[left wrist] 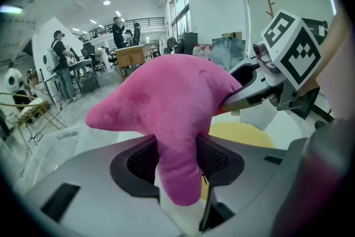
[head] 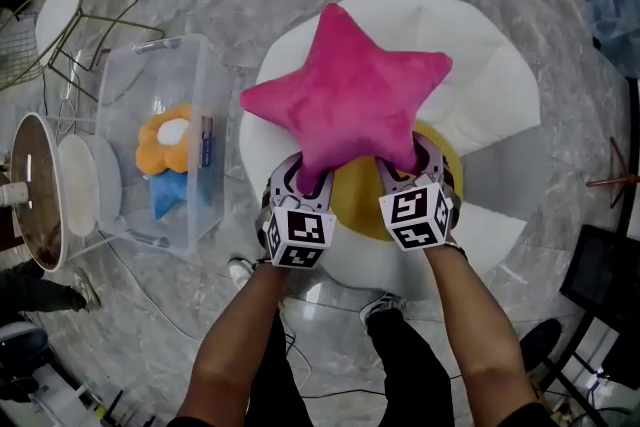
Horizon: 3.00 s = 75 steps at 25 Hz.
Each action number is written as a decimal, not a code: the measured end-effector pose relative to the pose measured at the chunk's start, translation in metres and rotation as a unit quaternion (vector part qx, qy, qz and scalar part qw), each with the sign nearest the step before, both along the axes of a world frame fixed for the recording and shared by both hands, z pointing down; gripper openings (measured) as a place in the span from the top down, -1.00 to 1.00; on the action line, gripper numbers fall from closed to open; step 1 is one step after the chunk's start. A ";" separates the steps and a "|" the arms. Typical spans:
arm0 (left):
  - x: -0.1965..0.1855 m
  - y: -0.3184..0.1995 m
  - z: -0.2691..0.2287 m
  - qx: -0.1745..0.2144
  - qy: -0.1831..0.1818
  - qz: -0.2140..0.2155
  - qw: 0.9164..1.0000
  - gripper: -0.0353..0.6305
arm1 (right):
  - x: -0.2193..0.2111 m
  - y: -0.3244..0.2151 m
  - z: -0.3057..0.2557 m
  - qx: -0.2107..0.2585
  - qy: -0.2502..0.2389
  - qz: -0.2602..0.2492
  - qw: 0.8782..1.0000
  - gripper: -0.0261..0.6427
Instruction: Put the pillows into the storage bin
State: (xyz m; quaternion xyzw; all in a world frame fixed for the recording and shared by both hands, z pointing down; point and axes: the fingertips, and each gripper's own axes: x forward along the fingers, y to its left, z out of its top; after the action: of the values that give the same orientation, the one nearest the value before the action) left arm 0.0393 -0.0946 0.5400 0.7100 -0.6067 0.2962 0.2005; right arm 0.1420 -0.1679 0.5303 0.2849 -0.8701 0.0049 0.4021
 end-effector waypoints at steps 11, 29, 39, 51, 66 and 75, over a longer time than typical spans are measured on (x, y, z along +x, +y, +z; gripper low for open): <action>-0.174 0.119 -0.020 -0.018 -0.009 -0.069 0.997 0.26 | -0.184 0.107 -0.016 -0.019 -0.012 -0.065 0.998 0.09; -0.394 0.318 0.008 -0.074 0.025 -0.227 0.971 0.22 | -0.438 0.279 0.006 -0.052 0.037 -0.235 0.970 0.06; -0.446 0.382 0.043 -0.103 0.049 -0.272 0.956 0.17 | -0.503 0.332 0.054 -0.116 0.080 -0.280 0.949 -0.01; -0.459 0.409 0.043 -0.112 0.030 -0.293 0.949 -0.04 | -0.492 0.344 0.043 -0.124 0.077 -0.259 0.955 -0.48; -0.386 0.354 -0.185 0.011 0.019 -0.301 0.953 0.05 | -0.393 0.303 -0.204 -0.093 -0.105 -0.149 0.979 -0.15; -0.321 0.324 -0.365 0.089 -0.008 -0.296 0.951 0.80 | -0.316 0.276 -0.388 -0.014 -0.162 -0.113 0.980 0.62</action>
State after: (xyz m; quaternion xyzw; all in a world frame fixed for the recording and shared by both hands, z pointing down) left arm -0.2814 0.2297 0.1749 0.5108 -0.8152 0.1741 0.2101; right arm -0.1737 0.1085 0.1419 0.1748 -0.9501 0.0179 0.2578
